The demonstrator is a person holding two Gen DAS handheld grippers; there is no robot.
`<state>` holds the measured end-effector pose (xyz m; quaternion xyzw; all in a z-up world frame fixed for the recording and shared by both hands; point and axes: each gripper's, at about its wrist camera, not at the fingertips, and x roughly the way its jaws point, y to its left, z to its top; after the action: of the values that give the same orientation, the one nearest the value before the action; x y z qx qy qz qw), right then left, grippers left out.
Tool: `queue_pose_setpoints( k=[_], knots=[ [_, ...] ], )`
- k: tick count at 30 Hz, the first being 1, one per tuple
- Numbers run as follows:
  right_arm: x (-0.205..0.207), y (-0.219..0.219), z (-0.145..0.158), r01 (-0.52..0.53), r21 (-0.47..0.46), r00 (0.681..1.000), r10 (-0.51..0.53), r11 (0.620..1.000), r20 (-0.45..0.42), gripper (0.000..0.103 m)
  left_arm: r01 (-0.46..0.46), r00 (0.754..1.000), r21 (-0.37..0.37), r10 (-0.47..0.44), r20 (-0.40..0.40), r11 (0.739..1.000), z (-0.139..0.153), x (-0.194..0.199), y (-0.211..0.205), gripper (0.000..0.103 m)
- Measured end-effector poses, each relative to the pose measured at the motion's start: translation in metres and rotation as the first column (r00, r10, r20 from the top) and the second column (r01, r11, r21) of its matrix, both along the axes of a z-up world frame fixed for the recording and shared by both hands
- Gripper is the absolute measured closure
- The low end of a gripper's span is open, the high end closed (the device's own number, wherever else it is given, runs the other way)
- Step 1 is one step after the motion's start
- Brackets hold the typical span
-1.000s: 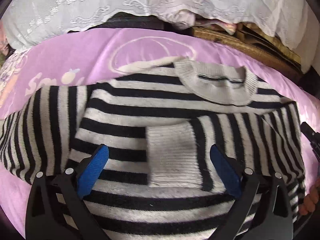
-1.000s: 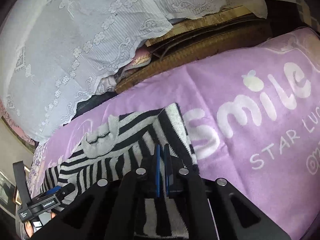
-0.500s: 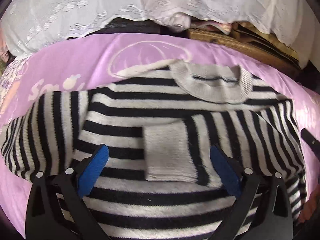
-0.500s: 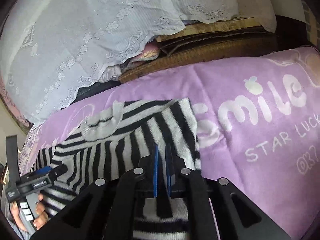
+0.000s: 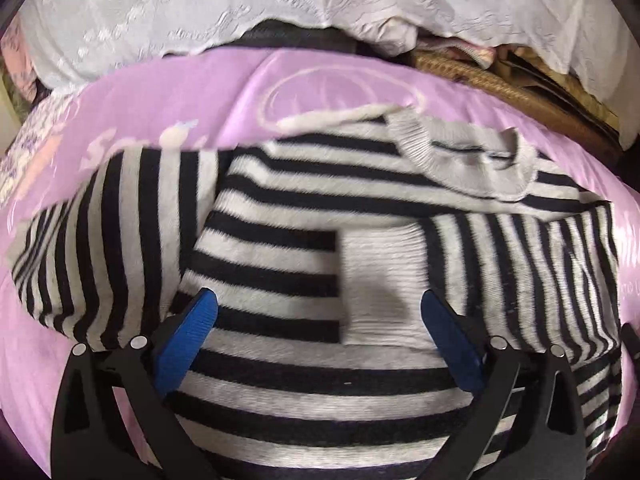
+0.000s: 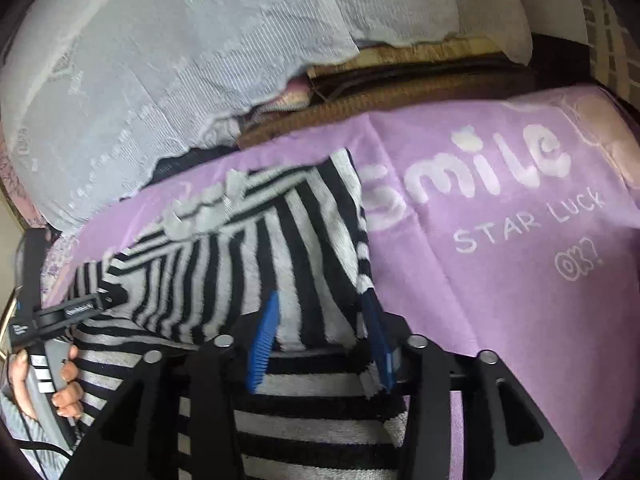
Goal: Fold small clothes
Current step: 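Lay the cuff on the sweater body and open the right gripper, then move the left gripper to the other sleeve cuff and close on it, then fold the held sleeve across the body with the left gripper and release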
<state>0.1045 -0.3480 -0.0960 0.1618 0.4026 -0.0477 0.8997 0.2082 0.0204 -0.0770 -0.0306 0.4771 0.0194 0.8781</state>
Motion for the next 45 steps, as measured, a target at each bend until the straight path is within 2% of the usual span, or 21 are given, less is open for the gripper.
queue_pose_setpoints(
  k=[1, 3, 4, 6, 9, 11, 14, 16, 18, 21, 24, 25, 26, 27, 28, 30, 33, 35, 38, 41, 45],
  knots=[
    [0.003, -0.004, -0.005, 0.0, 0.038, 1.0, 0.001, 0.999, -0.015, 0.048, 0.003, 0.999, -0.012, -0.003, -0.039, 1.0, -0.009, 0.002, 0.004, 0.004],
    [-0.009, -0.006, 0.007, 0.023, 0.031, 0.998, -0.024, 0.999, 0.051, 0.045, -0.002, 1.0, -0.069, 0.0, -0.03, 0.998, -0.009, -0.007, 0.015, 0.004],
    [-0.018, -0.006, 0.012, 0.04, 0.012, 0.995, -0.041, 0.999, 0.088, 0.041, -0.007, 1.0, -0.075, 0.005, -0.027, 0.997, -0.003, -0.013, 0.019, 0.004],
    [-0.035, -0.007, 0.022, 0.067, 0.007, 0.985, -0.067, 0.998, 0.16, 0.026, -0.017, 0.999, -0.064, 0.019, 0.029, 0.998, 0.013, -0.034, 0.033, 0.004],
    [-0.054, -0.01, 0.032, 0.107, 0.007, 0.966, -0.105, 0.994, 0.234, 0.025, -0.09, 0.992, -0.024, 0.092, 0.089, 0.996, 0.028, -0.064, 0.071, 0.004],
    [-0.064, -0.012, 0.038, 0.127, 0.02, 0.951, -0.127, 0.992, 0.282, 0.025, -0.164, 0.982, -0.051, 0.169, 0.09, 0.985, 0.03, -0.076, 0.11, 0.004],
    [-0.076, -0.011, 0.046, 0.134, 0.023, 0.932, -0.134, 0.991, 0.337, 0.025, -0.287, 0.955, -0.154, 0.294, 0.023, 0.945, 0.018, -0.081, 0.172, 0.004],
    [-0.079, -0.01, 0.046, 0.13, 0.02, 0.929, -0.129, 0.991, 0.348, 0.025, -0.34, 0.936, -0.306, 0.351, -0.02, 0.889, 0.001, -0.079, 0.209, 0.004],
    [-0.076, -0.008, 0.044, 0.124, 0.018, 0.933, -0.123, 0.992, 0.338, 0.025, -0.35, 0.915, -0.402, 0.4, 0.046, 0.846, 0.003, -0.081, 0.226, 0.004],
    [-0.072, -0.009, 0.039, 0.121, 0.036, 0.941, -0.126, 0.992, 0.315, 0.025, -0.363, 0.895, -0.474, 0.442, 0.065, 0.803, 0.004, -0.065, 0.245, 0.004],
    [-0.071, -0.012, 0.034, 0.122, 0.052, 0.945, -0.132, 0.991, 0.298, 0.025, -0.385, 0.863, -0.563, 0.502, 0.062, 0.731, -0.003, -0.06, 0.268, 0.006],
    [-0.071, -0.012, 0.034, 0.123, 0.055, 0.945, -0.134, 0.991, 0.297, 0.025, -0.389, 0.852, -0.577, 0.518, 0.071, 0.718, -0.002, -0.062, 0.272, 0.008],
    [-0.071, -0.011, 0.034, 0.123, 0.056, 0.944, -0.134, 0.991, 0.301, 0.025, -0.397, 0.844, -0.572, 0.531, 0.079, 0.717, 0.0, -0.064, 0.274, 0.024],
    [-0.073, -0.01, 0.035, 0.123, 0.055, 0.941, -0.134, 0.991, 0.312, 0.025, -0.397, 0.845, -0.565, 0.528, 0.083, 0.723, 0.002, -0.064, 0.272, 0.047],
    [-0.074, -0.009, 0.037, 0.121, 0.054, 0.938, -0.132, 0.991, 0.321, 0.025, -0.392, 0.849, -0.562, 0.521, 0.084, 0.728, 0.003, -0.064, 0.272, 0.056],
    [-0.075, -0.006, 0.041, 0.106, 0.054, 0.933, -0.118, 0.993, 0.339, 0.026, -0.386, 0.851, -0.553, 0.516, 0.096, 0.739, 0.006, -0.064, 0.269, 0.08],
    [-0.063, 0.001, 0.05, 0.047, 0.125, 0.945, -0.085, 0.991, 0.317, 0.033, -0.367, 0.863, -0.483, 0.485, 0.142, 0.795, 0.019, -0.062, 0.256, 0.089],
    [-0.047, 0.013, 0.055, -0.024, 0.189, 0.956, -0.033, 0.982, 0.292, 0.033, -0.341, 0.873, -0.439, 0.453, 0.18, 0.831, 0.032, -0.065, 0.244, 0.09],
    [-0.022, 0.041, 0.059, -0.114, 0.213, 0.961, 0.053, 0.97, 0.272, 0.033, -0.268, 0.894, -0.371, 0.373, 0.247, 0.889, 0.056, -0.069, 0.219, 0.092],
    [-0.007, 0.06, 0.055, -0.161, 0.268, 0.958, 0.086, 0.95, 0.273, 0.033, -0.194, 0.907, -0.294, 0.285, 0.309, 0.936, 0.079, -0.072, 0.189, 0.092],
    [0.0, 0.071, 0.043, -0.232, 0.304, 0.954, 0.155, 0.924, 0.258, 0.033, -0.04, 0.917, -0.163, 0.101, 0.387, 0.986, 0.106, -0.076, 0.135, 0.092]
  ],
)
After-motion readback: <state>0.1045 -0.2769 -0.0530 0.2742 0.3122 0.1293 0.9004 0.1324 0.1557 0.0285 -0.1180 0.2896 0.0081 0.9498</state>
